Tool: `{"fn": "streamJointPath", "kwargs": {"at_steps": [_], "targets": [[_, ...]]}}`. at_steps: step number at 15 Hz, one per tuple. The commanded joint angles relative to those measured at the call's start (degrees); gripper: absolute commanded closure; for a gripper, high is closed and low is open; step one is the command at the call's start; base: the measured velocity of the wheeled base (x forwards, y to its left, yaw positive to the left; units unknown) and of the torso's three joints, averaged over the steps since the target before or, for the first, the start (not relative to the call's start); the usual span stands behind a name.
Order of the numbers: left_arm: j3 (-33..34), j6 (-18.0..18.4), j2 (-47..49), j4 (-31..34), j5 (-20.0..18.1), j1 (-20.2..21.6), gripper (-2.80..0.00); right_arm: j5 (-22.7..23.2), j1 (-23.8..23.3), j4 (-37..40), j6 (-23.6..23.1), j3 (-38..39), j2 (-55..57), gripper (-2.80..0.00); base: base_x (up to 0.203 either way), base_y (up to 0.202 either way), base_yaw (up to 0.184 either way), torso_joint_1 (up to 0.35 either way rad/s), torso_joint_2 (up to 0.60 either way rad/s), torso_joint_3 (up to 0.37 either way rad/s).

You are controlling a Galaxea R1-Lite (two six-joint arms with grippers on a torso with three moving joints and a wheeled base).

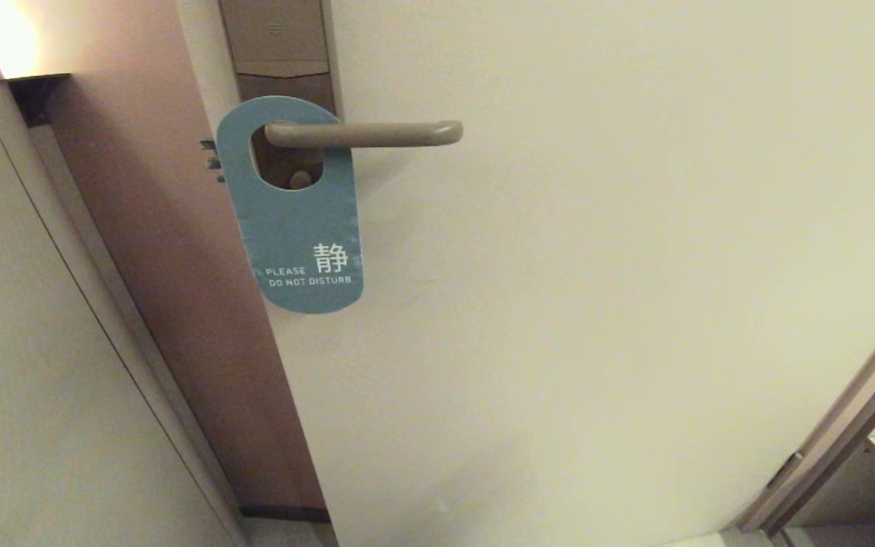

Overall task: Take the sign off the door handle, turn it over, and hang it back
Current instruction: Take down the sign

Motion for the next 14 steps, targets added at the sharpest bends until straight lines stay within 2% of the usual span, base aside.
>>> {"fn": "streamJointPath", "kwargs": {"at_steps": [1,7,10,14], "targets": [[0.0,0.0,0.1,0.0,0.0,0.0,0.0,-0.2,-0.7,0.2,0.9,0.0,-1.5,0.0,0.0,0.0,0.0,0.0,0.0,0.0],[-0.1,0.0,0.1,0.0,0.0,0.0,0.0,-0.1,-5.5,0.3,0.9,0.0,-1.6,0.0,0.0,0.0,0.0,0.0,0.0,0.0],[0.0,0.0,0.1,0.0,0.0,0.0,0.0,0.0,-10.5,0.4,-0.2,0.0,-4.0,0.0,0.0,0.0,0.0,0.0,0.0,0.0],[0.0,0.0,0.1,0.0,0.0,0.0,0.0,-0.1,-9.8,0.3,-0.1,0.0,-11.9,0.0,0.0,0.0,0.0,0.0,0.0,0.0]]}}
